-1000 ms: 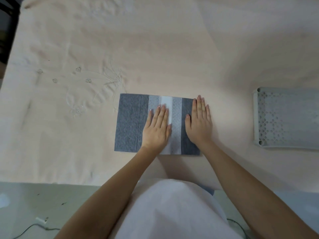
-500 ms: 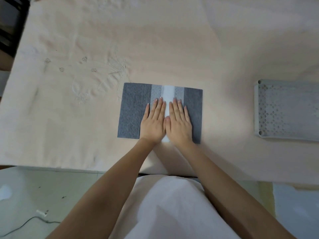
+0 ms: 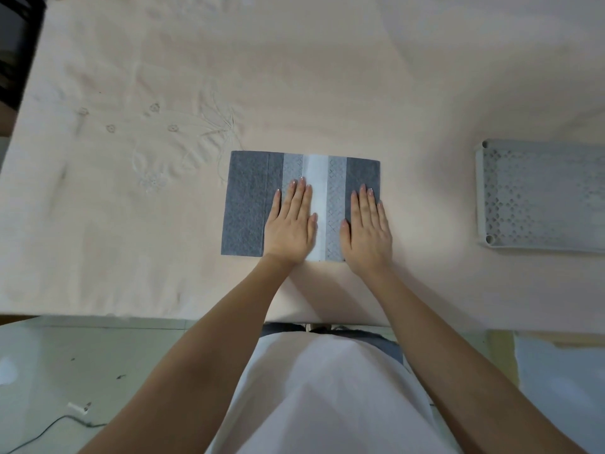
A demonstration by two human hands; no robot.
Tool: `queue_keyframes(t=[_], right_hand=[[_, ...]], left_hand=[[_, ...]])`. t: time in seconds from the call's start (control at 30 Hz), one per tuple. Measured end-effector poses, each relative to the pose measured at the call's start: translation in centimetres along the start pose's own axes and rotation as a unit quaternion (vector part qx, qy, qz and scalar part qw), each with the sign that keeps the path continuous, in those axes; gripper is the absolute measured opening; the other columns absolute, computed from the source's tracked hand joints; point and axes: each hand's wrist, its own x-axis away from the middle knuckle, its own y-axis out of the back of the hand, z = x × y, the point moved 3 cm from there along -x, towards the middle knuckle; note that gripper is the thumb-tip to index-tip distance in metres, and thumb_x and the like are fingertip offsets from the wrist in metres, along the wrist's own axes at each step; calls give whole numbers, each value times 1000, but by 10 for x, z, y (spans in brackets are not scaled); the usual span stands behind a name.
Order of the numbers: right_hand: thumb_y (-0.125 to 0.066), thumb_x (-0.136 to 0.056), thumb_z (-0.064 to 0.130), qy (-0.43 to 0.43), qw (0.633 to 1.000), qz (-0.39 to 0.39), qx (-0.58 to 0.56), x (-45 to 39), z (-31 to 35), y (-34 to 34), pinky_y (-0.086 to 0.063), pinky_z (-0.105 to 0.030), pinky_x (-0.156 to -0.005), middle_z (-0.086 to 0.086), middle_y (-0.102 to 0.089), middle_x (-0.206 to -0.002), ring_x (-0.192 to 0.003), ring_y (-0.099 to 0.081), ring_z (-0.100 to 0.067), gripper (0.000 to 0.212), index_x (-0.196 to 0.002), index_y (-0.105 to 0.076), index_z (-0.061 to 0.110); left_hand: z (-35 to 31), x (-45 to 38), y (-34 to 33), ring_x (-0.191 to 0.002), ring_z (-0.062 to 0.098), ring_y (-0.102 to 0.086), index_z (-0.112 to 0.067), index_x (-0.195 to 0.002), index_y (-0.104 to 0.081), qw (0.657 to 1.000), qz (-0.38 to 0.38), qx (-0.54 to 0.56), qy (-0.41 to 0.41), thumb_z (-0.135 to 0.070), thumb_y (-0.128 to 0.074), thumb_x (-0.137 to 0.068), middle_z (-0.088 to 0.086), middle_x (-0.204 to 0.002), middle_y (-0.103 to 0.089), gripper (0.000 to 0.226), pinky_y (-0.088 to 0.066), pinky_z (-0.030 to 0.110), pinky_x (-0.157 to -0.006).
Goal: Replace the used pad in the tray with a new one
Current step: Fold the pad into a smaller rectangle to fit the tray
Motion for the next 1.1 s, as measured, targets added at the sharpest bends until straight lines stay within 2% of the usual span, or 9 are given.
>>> queue_keyframes(t=[0.13, 0.23, 0.33, 0.4, 0.5, 0.6, 0.77, 0.9, 1.1], right_hand=[[-19, -96, 33, 13, 998, 28, -51, -3, -3, 4, -12, -38, -119, -14, -22, -155, -145, -17, -22, 60, -146, -27, 2], [-26, -98, 31, 30, 990, 13, -135, -4, -11, 19, -12, -34, -119, -11, -20, -156, -145, -15, -19, 55, -146, -29, 3], [-49, -92, 18, -20, 986, -53, -157, -2, -30, 34, -35, -40, -107, -18, -46, -141, -131, -42, -33, 42, -129, -52, -1], [-52, -84, 19, -87, 979, -82, -167, -5, -41, 41, -45, -40, -91, -19, -60, -118, -109, -57, -38, 40, -116, -60, -3], [-60, -83, 15, -155, 969, -24, -192, -16, -44, 52, -40, -29, -79, -12, -61, -111, -102, -59, -30, 38, -118, -59, 2], [-62, -86, 21, -217, 945, 51, -240, -28, -42, 57, -33, -22, -70, -3, -62, -103, -92, -58, -21, 41, -123, -54, 7], [-71, -80, 21, -290, 868, 114, -388, -46, -44, 54, -48, -30, -72, -7, -59, -94, -79, -57, -18, 23, -92, -56, 9], [-73, -79, 15, -332, 802, 173, -465, -47, -45, 56, -36, -24, -52, -7, -52, -72, -56, -46, -13, 26, -66, -51, 12], [-71, -81, 11, -304, 817, 179, -457, -39, -44, 59, -25, -21, -44, -5, -44, -64, -49, -39, -12, 33, -63, -44, 16]], left_hand=[[-1, 0, 4, -147, 23, -10, -3, -149, -20, 999, 32, 20, -2, -34, -11, -98, 11, -158, -17, 60, -4, 42, -120], [3, -3, 19, -148, 20, -5, -6, -150, -19, 990, 38, 139, 0, -34, -15, -98, 8, -159, -13, 59, 1, 36, -120], [31, 2, 47, -143, 18, -23, -9, -144, -37, 960, -5, 277, 29, -23, -40, -99, 4, -153, -32, 48, -21, 29, -114], [60, 7, 65, -128, 28, -44, -8, -132, -51, 972, -58, 214, 83, -12, -52, -91, 10, -137, -49, 42, -38, 34, -100], [99, 12, 81, -110, 35, -51, -6, -125, -54, 955, -57, 148, 252, -11, -52, -86, 16, -123, -52, 39, -45, 43, -84], [121, 10, 90, -110, 35, -53, -7, -126, -52, 924, -12, 178, 339, -20, -52, -90, 15, -125, -49, 39, -44, 41, -89], [130, -3, 93, -94, 30, -62, -3, -118, -50, 875, 80, 322, 353, -20, -73, -80, 10, -103, -60, 47, -50, 40, -85], [128, -7, 94, -85, 26, -59, -2, -94, -61, 848, 106, 378, 357, -17, -77, -77, 17, -104, -64, 27, -52, 39, -82], [123, -1, 102, -65, 16, -49, -4, -98, -66, 845, 145, 384, 342, -17, -75, -80, 7, -88, -57, 24, -36, 23, -52]])
